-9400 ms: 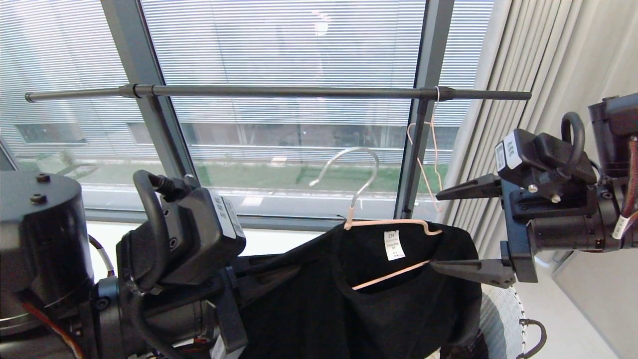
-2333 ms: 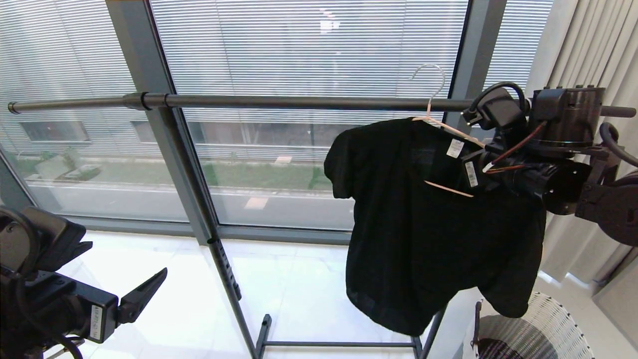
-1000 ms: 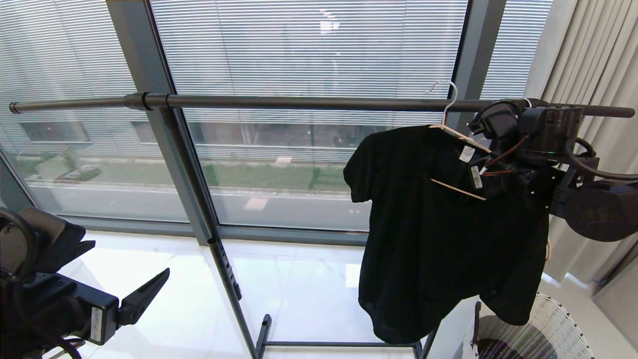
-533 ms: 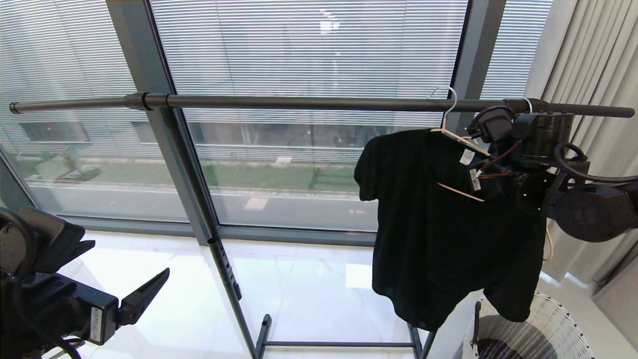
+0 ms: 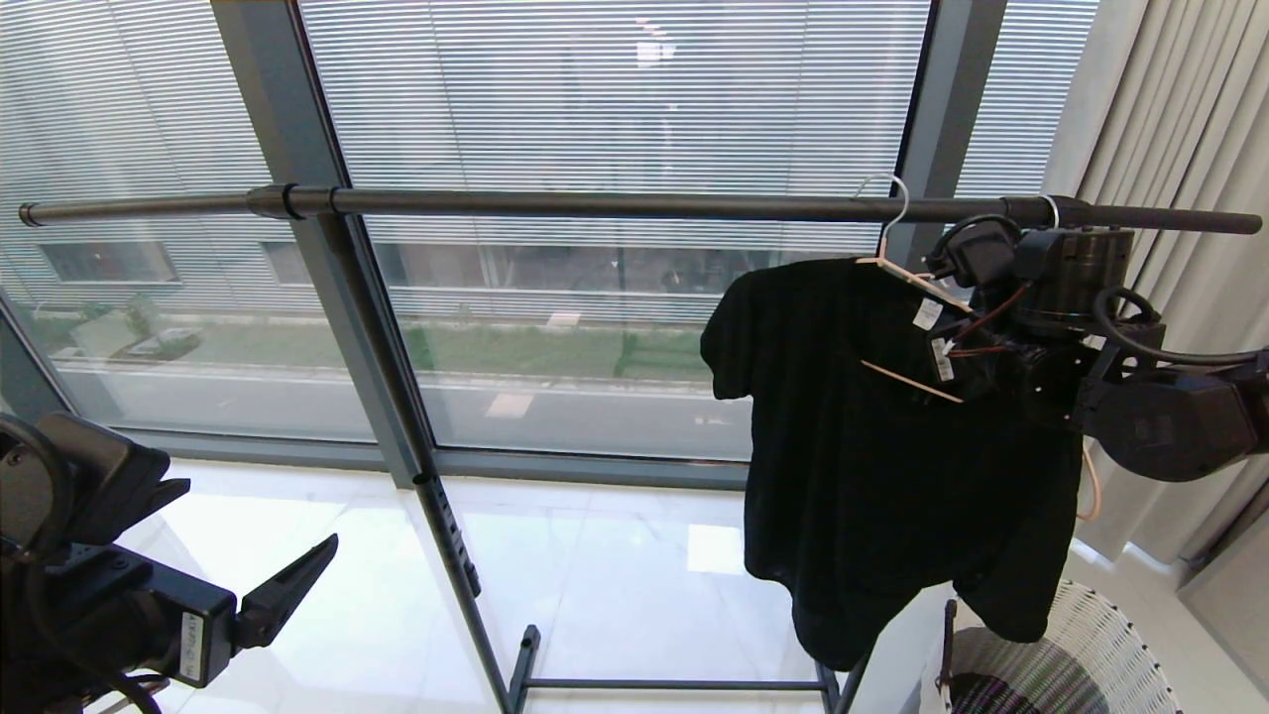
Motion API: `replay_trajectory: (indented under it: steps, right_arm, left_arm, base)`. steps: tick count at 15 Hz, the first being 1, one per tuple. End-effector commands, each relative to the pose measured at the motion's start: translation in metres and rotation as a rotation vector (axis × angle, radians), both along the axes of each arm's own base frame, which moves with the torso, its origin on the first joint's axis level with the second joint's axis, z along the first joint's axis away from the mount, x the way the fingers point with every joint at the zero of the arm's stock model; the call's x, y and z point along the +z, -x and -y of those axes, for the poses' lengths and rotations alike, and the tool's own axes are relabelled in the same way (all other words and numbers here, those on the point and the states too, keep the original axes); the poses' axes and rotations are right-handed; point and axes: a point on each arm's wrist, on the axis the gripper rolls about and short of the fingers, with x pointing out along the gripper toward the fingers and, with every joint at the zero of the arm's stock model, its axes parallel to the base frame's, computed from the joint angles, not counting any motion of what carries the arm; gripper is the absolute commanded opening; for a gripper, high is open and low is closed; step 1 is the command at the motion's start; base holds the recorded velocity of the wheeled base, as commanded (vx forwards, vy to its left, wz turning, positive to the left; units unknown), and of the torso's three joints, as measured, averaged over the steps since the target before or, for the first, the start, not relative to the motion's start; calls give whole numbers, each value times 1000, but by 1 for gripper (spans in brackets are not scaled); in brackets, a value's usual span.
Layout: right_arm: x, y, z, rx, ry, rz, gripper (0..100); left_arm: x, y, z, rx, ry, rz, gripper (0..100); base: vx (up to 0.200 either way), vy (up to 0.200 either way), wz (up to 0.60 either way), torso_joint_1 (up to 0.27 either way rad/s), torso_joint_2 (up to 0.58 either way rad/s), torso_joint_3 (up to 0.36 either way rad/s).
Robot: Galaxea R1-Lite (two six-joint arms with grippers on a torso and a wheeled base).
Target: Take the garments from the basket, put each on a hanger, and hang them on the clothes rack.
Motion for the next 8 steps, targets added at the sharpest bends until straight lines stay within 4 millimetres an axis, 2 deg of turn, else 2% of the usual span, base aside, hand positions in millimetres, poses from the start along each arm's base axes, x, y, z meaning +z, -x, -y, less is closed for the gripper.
replay_trajectory:
  steps: [1, 8]
  right_arm:
    - [-1, 0, 0, -1, 2, -4, 0]
    - [-3, -3, 4, -23, 5, -6, 0]
  left_arm:
    - [0, 0, 0, 0, 0, 1, 100]
    - [0, 2, -1, 0, 1, 4, 100]
  base:
    - [0, 0, 0, 0, 0, 0]
    - [0, 0, 0, 0, 0, 0]
